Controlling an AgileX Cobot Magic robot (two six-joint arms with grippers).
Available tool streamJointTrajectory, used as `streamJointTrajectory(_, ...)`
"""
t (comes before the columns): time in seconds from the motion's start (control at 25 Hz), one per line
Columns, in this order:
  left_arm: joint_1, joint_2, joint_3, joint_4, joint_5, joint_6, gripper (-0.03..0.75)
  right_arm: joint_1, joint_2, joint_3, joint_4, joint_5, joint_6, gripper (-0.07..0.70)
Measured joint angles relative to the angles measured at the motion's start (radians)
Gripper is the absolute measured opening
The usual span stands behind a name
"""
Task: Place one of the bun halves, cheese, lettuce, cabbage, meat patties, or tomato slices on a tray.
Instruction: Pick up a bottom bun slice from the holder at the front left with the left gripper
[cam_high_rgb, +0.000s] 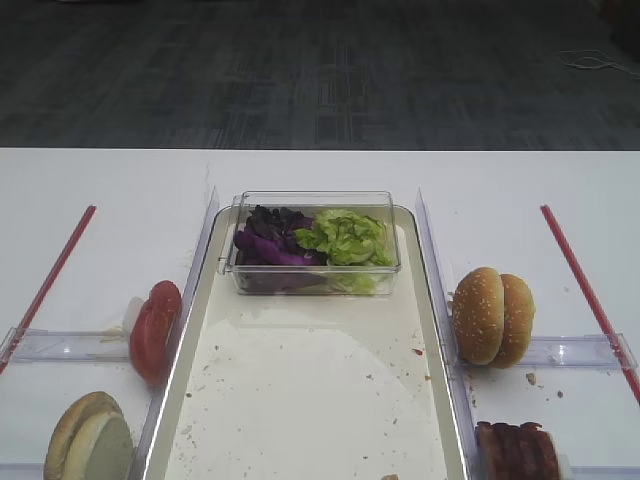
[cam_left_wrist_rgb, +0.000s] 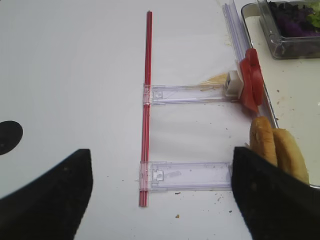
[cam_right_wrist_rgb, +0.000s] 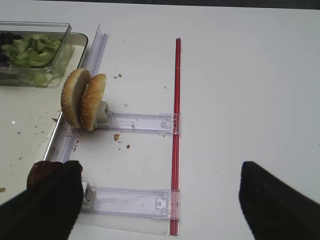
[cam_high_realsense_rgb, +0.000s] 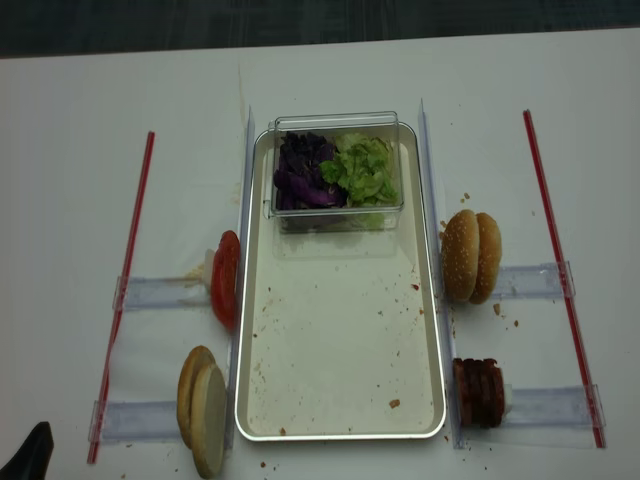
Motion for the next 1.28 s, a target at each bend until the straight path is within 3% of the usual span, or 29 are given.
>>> streamJointTrajectory(1.28,0.000,0.000,0.000,-0.011,0.000,-0.022,0.559,0.000,0.000,0.000,0.000,0.000,0.002,0.660)
